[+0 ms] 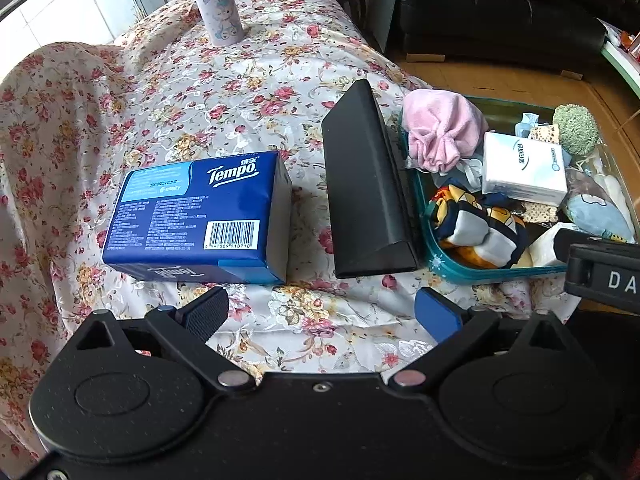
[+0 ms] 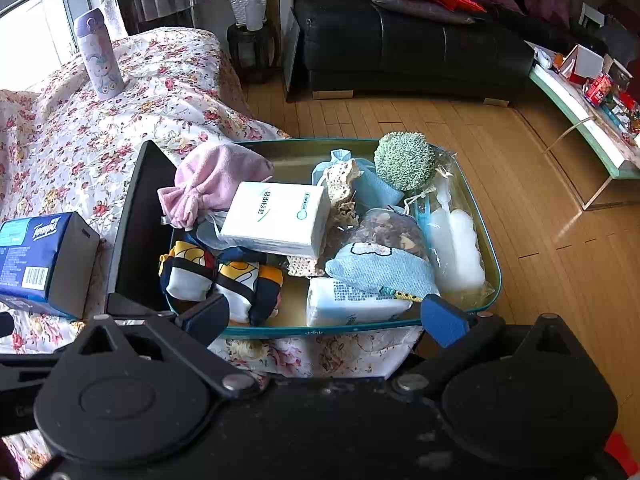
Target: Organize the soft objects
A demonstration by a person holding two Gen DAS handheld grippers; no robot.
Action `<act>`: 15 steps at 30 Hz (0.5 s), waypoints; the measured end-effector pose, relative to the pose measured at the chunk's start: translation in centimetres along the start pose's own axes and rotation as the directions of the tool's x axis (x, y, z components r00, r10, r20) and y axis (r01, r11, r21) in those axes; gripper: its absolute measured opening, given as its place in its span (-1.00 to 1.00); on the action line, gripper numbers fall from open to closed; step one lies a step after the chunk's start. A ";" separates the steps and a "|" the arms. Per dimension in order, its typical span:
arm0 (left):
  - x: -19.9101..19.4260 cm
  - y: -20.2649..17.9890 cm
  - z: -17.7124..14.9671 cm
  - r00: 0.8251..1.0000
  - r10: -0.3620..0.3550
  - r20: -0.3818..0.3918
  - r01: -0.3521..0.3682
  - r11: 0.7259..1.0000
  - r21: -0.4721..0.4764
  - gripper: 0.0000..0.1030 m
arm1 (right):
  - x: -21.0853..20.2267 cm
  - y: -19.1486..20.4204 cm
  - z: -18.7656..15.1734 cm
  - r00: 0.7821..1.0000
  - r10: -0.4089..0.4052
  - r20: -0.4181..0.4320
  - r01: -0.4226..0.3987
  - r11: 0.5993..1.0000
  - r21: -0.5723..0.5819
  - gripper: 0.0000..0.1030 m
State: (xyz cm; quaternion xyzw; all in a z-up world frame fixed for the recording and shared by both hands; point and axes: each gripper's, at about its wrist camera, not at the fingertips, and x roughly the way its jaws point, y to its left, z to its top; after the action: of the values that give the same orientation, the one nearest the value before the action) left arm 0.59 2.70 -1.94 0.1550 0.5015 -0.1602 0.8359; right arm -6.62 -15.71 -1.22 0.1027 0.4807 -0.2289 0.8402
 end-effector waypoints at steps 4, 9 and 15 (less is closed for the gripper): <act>0.1 0.0 0.0 1.000 0.005 -0.003 -0.005 1.000 0.000 0.89 | 0.0 0.0 0.0 1.000 -0.001 0.000 0.001 1.000 0.001 1.00; 0.1 -0.1 0.0 1.000 0.010 -0.004 -0.010 1.000 0.003 0.89 | 0.0 0.0 0.0 1.000 0.000 0.000 0.000 1.000 0.001 1.00; 0.1 0.0 -0.1 1.000 0.011 -0.003 -0.011 1.000 0.009 0.89 | 0.0 0.0 0.0 1.000 -0.001 0.000 0.001 1.000 0.000 1.00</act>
State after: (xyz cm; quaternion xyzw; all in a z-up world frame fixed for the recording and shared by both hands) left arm 0.49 2.71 -2.09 0.1621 0.5011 -0.1576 0.8353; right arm -6.63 -15.75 -1.22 0.1026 0.4805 -0.2293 0.8402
